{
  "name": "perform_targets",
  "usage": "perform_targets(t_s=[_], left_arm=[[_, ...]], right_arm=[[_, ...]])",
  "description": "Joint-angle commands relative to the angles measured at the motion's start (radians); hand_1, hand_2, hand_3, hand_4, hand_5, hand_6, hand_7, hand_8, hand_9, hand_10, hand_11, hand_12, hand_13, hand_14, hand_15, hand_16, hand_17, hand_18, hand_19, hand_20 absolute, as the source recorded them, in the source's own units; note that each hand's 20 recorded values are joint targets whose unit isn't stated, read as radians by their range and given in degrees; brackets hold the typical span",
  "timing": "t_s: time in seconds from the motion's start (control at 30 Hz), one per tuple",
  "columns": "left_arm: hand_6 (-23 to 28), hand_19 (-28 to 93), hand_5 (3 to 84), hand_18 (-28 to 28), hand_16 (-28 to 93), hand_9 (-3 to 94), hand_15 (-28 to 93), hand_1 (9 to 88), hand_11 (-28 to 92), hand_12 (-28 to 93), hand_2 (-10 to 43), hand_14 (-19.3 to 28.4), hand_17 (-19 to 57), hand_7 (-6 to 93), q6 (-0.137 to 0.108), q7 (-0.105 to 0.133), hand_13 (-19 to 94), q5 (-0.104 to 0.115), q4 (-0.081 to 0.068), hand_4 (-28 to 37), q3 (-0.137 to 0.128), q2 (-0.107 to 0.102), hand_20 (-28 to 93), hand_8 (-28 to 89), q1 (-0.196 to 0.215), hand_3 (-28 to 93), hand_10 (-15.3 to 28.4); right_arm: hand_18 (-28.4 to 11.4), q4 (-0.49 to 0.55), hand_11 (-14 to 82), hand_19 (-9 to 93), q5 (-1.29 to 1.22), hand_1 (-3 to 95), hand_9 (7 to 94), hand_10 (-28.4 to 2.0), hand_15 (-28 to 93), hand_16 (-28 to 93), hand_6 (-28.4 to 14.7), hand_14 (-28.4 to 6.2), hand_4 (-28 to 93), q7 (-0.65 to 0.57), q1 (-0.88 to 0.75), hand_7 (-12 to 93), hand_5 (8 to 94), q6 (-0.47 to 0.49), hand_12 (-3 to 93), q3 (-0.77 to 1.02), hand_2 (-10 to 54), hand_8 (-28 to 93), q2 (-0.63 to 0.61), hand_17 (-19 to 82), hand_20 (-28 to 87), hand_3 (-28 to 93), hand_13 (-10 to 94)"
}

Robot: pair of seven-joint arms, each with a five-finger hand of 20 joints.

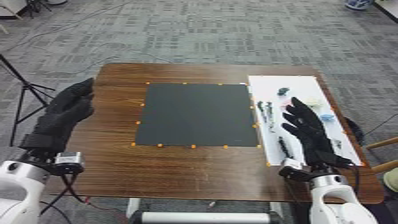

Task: Arrange flowers

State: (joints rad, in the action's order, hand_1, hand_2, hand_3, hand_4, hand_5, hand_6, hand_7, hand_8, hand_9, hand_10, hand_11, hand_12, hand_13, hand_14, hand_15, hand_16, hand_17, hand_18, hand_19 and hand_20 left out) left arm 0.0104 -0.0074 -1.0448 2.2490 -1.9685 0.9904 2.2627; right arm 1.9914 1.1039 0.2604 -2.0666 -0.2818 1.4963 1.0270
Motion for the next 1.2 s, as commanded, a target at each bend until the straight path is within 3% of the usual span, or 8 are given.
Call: perform_targets(t_s=[0.03, 0.17, 0.23, 0.37, 0.53, 0.8, 0.97, 1.2], left_arm=[[0.8, 35, 13.4, 20.5, -8, 8.0, 36, 41.4, 25, 18, -9.4, 8.4, -10.3, 24.7, 0.025, -0.02, 2, 0.009, 0.006, -27.4, 0.007, 0.013, 8, -11, 0.006, 38, 6.6], [0.7, 36, 13.0, 22.0, -8, 7.5, 36, 37.8, 25, 19, -9.5, 8.5, -10.9, 24.8, 0.039, -0.029, 2, 0.007, 0.016, -28.2, 0.001, 0.028, 8, -11, 0.027, 45, 6.3], [0.7, 36, 12.8, 22.6, -8, 7.4, 36, 38.9, 24, 19, -9.5, 8.7, -11.0, 24.6, 0.022, -0.025, 2, 0.018, 0.017, -28.2, 0.007, 0.025, 7, -11, 0.028, 43, 6.2], [0.6, 37, 14.0, 22.5, -8, 8.2, 37, 41.2, 25, 19, -9.3, 8.8, -10.9, 25.2, 0.03, -0.026, 2, 0.017, 0.004, -28.2, 0.015, -0.001, 7, -11, -0.002, 37, 6.5], [0.7, 37, 14.3, 22.0, -8, 8.4, 38, 40.9, 25, 19, -9.3, 8.7, -10.7, 25.4, 0.039, -0.034, 2, 0.017, 0.027, -28.0, -0.014, 0.03, 8, -12, 0.06, 37, 6.4], [0.7, 36, 14.6, 21.2, -7, 8.4, 38, 40.6, 24, 19, -9.0, 8.8, -10.7, 25.2, 0.06, -0.042, 2, -0.001, 0.011, -28.1, 0.027, -0.011, 8, -12, 0.003, 37, 6.7], [0.7, 36, 14.7, 21.1, -7, 8.5, 39, 40.0, 24, 19, -8.8, 8.9, -10.7, 25.1, 0.08, -0.058, 2, 0.011, 0.017, -28.1, 0.031, 0.014, 9, -12, 0.029, 37, 6.8], [0.7, 36, 14.7, 20.9, -8, 8.5, 39, 39.6, 24, 18, -8.7, 8.9, -10.7, 25.0, 0.075, -0.06, 2, 0.013, 0.02, -28.2, 0.012, 0.007, 9, -12, 0.037, 38, 6.8]], right_arm=[[-18.9, 0.013, 9.0, 31, -0.062, 16.5, 28.6, -6.8, 17, 23, -2.3, -8.3, -28, -0.007, -0.014, 21, 23.7, 0.0, 22.5, 0.012, -9.5, -12, -0.018, 3, 14, 80, 21], [-21.0, 0.021, 9.1, 34, 0.018, 16.8, 29.3, -6.4, 19, 24, -1.7, -9.3, -28, -0.039, -0.027, 21, 24.0, -0.05, 22.7, 0.015, -9.5, -12, -0.049, 0, 14, 81, 21], [-21.1, 0.049, 10.6, 37, 0.11, 17.4, 30.7, -6.6, 26, 23, -1.8, -9.7, -28, -0.146, -0.02, 22, 24.6, -0.194, 22.5, -0.016, -9.5, -13, -0.091, 1, 15, 81, 23], [-20.7, 0.069, 26.4, 54, 0.744, 23.3, 42.6, -10.9, 50, 16, -4.1, -9.8, -28, -0.716, 0.061, 28, 34.3, -0.472, 20.9, -0.131, -9.5, -16, -0.195, 11, 23, 79, 38], [-18.3, 0.029, 54.5, 75, 1.32, 33.9, 54.3, -12.8, 75, 26, -2.7, -10.6, -28, -1.128, 0.174, 43, 45.0, -0.379, 30.4, -0.265, -9.5, -18, -0.291, 24, 35, 70, 54], [-19.3, 0.099, 62.5, 75, 1.37, 35.8, 54.4, -13.2, 80, 36, -2.2, -12.4, -28, -1.195, 0.032, 53, 46.5, -0.252, 44.4, -0.212, -9.5, -20, -0.368, 23, 42, 64, 54], [-19.6, 0.119, 66.1, 73, 1.352, 43.3, 49.7, -13.9, 82, 40, -2.6, -13.9, -28, -1.206, -0.067, 57, 45.4, -0.204, 54.7, -0.156, -9.5, -21, -0.363, 21, 42, 52, 51], [-19.7, 0.164, 71.6, 73, 1.363, 41.3, 48.6, -14.2, 85, 44, -3.0, -14.5, -28, -1.174, -0.121, 61, 44.8, -0.216, 58.8, -0.175, -9.5, -23, -0.36, 21, 42, 54, 50]])
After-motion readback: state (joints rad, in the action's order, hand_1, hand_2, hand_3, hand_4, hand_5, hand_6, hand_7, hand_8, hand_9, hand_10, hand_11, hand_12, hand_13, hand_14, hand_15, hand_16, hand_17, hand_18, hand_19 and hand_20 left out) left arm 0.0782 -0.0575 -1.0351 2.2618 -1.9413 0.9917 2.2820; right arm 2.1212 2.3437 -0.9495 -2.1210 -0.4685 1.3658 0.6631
